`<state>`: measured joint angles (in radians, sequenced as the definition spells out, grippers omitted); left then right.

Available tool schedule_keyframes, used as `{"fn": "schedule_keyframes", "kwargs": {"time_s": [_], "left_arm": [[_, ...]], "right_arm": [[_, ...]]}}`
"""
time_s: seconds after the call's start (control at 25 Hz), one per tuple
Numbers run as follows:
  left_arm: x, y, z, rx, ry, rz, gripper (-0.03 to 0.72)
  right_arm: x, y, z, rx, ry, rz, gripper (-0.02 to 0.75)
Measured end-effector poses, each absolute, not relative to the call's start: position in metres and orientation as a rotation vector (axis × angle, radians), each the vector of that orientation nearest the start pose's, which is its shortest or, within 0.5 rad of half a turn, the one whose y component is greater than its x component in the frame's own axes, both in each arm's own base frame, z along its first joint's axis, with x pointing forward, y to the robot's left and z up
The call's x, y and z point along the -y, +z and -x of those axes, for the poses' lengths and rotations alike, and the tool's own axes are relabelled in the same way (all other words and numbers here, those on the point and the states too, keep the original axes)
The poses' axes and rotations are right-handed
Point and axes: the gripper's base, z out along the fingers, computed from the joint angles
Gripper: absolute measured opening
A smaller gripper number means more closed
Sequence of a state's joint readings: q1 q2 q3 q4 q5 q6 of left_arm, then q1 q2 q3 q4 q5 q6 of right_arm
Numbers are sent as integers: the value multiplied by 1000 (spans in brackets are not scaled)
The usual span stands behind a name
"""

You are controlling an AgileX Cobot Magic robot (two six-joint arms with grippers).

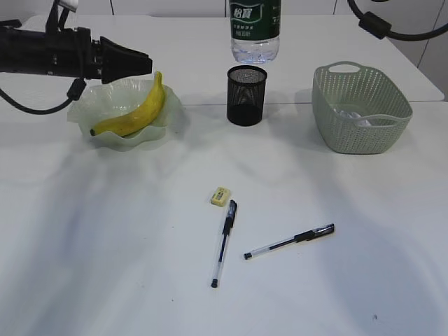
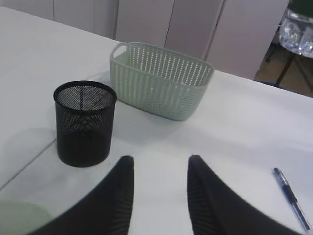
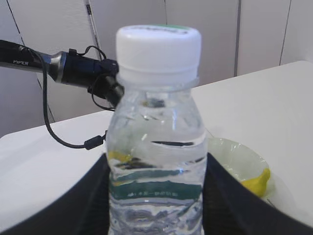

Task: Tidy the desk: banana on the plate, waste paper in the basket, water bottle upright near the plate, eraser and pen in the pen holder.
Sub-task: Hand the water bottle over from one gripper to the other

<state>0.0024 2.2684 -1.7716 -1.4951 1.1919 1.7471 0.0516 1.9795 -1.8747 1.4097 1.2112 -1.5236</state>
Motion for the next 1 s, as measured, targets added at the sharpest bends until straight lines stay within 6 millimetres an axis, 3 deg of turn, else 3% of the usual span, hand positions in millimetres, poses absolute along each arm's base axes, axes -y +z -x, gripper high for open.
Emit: {"fn": "schedule_keyframes", "kwargs": {"time_s": [0.2, 0.56, 1.0], "left_arm": [[87, 195, -470, -1661, -1044, -919, 251], [134, 188, -456, -1696, -1165, -941, 249], [136, 237, -449, -1630, -1177, -889, 244]], "right_arm": [[-106, 370, -426, -1475, 919, 1070, 359], [-105, 365, -426, -1507, 880, 1113, 359], [-106, 367, -425, -1512, 913, 1084, 359]]}}
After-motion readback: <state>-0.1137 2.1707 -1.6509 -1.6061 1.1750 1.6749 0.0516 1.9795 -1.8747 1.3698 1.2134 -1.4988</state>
